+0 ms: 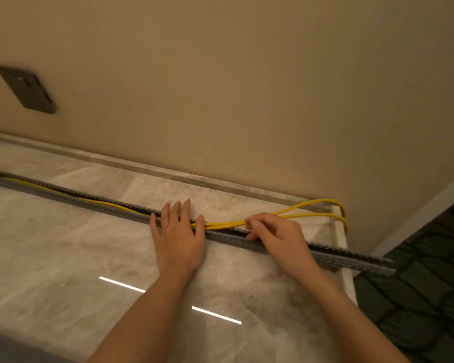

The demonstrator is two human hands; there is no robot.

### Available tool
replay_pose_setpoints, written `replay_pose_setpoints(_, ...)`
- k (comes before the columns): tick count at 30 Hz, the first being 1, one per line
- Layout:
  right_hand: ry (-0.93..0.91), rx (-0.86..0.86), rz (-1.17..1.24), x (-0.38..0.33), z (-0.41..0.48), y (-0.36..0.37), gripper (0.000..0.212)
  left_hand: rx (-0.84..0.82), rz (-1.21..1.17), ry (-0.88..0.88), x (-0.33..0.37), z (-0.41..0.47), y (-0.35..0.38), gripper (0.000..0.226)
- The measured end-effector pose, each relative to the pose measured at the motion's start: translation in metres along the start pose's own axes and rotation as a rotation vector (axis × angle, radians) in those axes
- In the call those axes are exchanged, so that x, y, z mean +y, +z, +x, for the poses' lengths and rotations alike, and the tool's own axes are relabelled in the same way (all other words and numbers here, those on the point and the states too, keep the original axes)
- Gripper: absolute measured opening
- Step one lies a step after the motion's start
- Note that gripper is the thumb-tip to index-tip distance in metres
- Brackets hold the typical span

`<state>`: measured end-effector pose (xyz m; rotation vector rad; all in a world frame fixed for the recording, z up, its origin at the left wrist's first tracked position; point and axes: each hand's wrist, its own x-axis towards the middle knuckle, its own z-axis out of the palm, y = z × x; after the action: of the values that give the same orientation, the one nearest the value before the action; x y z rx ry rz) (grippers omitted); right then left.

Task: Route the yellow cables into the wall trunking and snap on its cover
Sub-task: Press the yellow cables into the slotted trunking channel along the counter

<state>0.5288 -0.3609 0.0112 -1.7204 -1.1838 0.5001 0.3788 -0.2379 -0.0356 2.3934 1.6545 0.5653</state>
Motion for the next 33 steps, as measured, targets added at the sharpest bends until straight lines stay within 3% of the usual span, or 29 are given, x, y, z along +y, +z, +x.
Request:
replay_pose_setpoints(3, -0.024, 0.090, -0.140, 0.010, 0.008, -0.020, 0.016, 0.004, 0.016, -0.004, 0.002, 0.000, 0.000, 0.052)
replay_pose_setpoints(6, -0.065, 0.135, -0.437, 0.022, 0.021, -0.043, 0.016, 0.008, 0.027, -0.005, 0.003, -0.001, -0.001, 0.052)
replay_pose_setpoints(10, 0.029, 0.030, -0.789, 0.034, 0.036, -0.072, 0.027, 0.009, 0.027, -0.002, 0.003, 0.000, 0.001, 0.052)
replay_pose_setpoints(15, 0.201, -0.087, -0.917, 0.046, 0.043, -0.090, 0.048, 0.010, 0.022, 0.002, 0.003, 0.000, 0.001, 0.051)
replay_pose_setpoints(20, 0.274, -0.064, -0.755, 0.047, 0.035, -0.090, 0.051, 0.004, 0.021, 0.008, 0.003, -0.001, 0.000, 0.052)
replay_pose_setpoints(27, 0.284, 0.172, -0.339, 0.032, 0.021, -0.086, 0.043, 0.002, 0.021, 0.012, 0.003, -0.001, -0.001, 0.052)
replay_pose_setpoints(33, 0.177, 0.270, -0.372, 0.007, 0.005, -0.085, 0.046, 0.001, 0.013, 0.018, 0.005, -0.001, -0.002, 0.050)
